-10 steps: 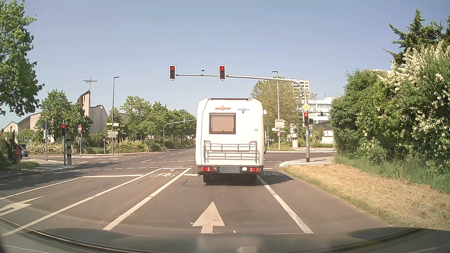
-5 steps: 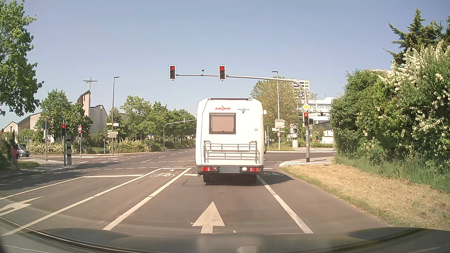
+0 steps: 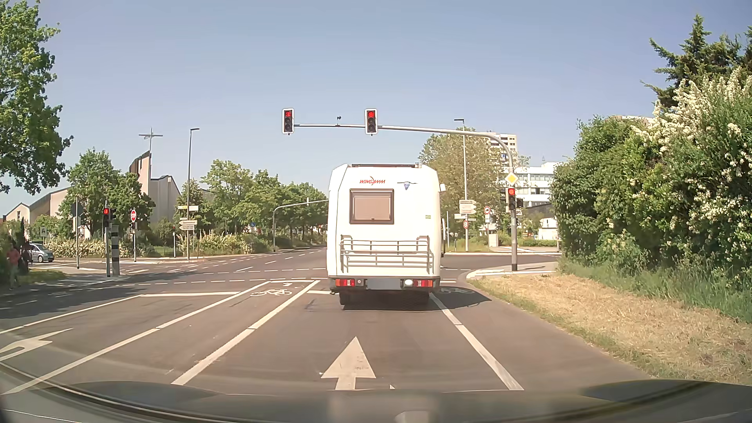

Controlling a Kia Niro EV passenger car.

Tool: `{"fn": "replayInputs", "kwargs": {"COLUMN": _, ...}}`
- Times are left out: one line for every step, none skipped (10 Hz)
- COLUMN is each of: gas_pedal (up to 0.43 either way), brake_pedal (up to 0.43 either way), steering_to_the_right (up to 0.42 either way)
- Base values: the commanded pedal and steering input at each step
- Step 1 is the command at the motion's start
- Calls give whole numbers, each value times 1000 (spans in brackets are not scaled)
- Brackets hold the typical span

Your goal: Follow the waypoints while adhering to traffic rules and regulations

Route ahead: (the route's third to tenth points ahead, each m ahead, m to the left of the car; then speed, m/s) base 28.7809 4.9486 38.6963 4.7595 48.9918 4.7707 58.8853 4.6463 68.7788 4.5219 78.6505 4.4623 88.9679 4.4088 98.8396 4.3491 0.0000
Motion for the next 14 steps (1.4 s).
{"fn": "replayInputs", "kwargs": {"gas_pedal": 0, "brake_pedal": 293, "steering_to_the_right": 5}}
{"fn": "replayInputs", "kwargs": {"gas_pedal": 0, "brake_pedal": 293, "steering_to_the_right": 5}}
{"fn": "replayInputs", "kwargs": {"gas_pedal": 0, "brake_pedal": 293, "steering_to_the_right": 5}}
{"fn": "replayInputs", "kwargs": {"gas_pedal": 0, "brake_pedal": 293, "steering_to_the_right": 5}}
{"fn": "replayInputs", "kwargs": {"gas_pedal": 0, "brake_pedal": 293, "steering_to_the_right": 5}}
{"fn": "replayInputs", "kwargs": {"gas_pedal": 0, "brake_pedal": 293, "steering_to_the_right": 5}}
{"fn": "replayInputs", "kwargs": {"gas_pedal": 0, "brake_pedal": 299, "steering_to_the_right": 5}}
{"fn": "replayInputs", "kwargs": {"gas_pedal": 0, "brake_pedal": 293, "steering_to_the_right": 5}}
{"fn": "replayInputs", "kwargs": {"gas_pedal": 0, "brake_pedal": 293, "steering_to_the_right": 5}}
{"fn": "replayInputs", "kwargs": {"gas_pedal": 0, "brake_pedal": 293, "steering_to_the_right": 5}}
{"fn": "replayInputs", "kwargs": {"gas_pedal": 0, "brake_pedal": 293, "steering_to_the_right": 5}}
{"fn": "replayInputs", "kwargs": {"gas_pedal": 0, "brake_pedal": 293, "steering_to_the_right": 5}}
{"fn": "replayInputs", "kwargs": {"gas_pedal": 0, "brake_pedal": 293, "steering_to_the_right": 5}}
{"fn": "replayInputs", "kwargs": {"gas_pedal": 0, "brake_pedal": 293, "steering_to_the_right": 5}}
